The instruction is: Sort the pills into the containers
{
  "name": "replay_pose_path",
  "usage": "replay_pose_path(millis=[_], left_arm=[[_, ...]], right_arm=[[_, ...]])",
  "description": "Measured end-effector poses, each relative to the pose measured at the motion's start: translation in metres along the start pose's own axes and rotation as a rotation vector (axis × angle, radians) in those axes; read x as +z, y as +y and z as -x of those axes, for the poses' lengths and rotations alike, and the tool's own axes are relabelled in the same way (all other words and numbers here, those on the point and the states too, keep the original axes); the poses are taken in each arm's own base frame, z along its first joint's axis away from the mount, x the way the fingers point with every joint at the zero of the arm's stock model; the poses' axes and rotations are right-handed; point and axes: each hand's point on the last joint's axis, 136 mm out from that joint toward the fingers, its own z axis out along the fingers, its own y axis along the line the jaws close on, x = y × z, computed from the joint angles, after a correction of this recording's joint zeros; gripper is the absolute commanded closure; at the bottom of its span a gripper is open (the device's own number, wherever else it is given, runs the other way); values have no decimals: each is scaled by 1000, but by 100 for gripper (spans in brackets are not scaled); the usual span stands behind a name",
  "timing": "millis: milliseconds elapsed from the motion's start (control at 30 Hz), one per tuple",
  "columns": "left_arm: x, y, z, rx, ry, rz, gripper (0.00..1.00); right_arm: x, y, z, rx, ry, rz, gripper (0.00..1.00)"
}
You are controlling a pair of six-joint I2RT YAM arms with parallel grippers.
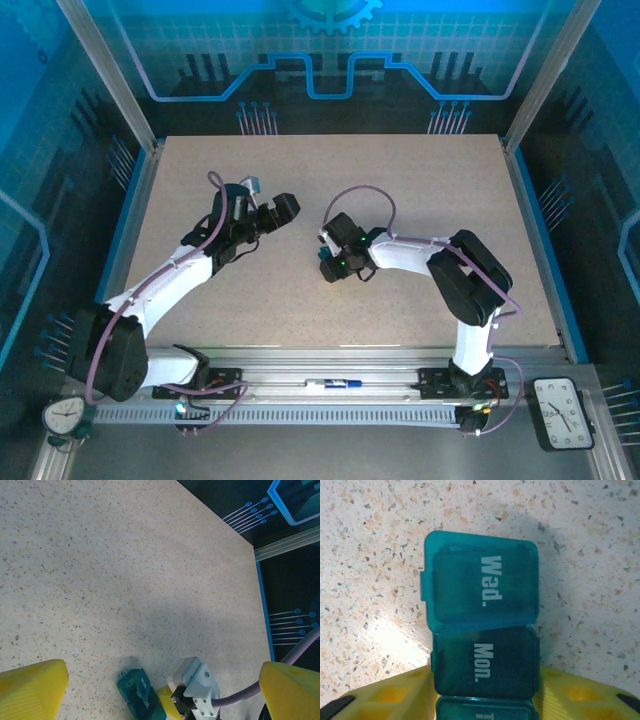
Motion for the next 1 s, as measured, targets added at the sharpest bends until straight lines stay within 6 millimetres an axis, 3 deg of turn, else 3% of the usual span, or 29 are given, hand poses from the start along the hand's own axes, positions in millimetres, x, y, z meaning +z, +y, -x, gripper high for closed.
replay_pose_path(millis=[200,400,700,1000], left_arm=[[0,-1,-1,0,5,-4,1],[2,0,-3,-1,16,-5,1],[3,0,-5,-1,25,-7,1],[10,2,-5,32,57,21,1]], right_arm=[[-2,-8,-4,-7,7,-64,15],[-9,-33,-15,8,41,-177,15],[-32,-108,-12,151,81,-334,15],[-68,-115,6,249,-7,-257,14]])
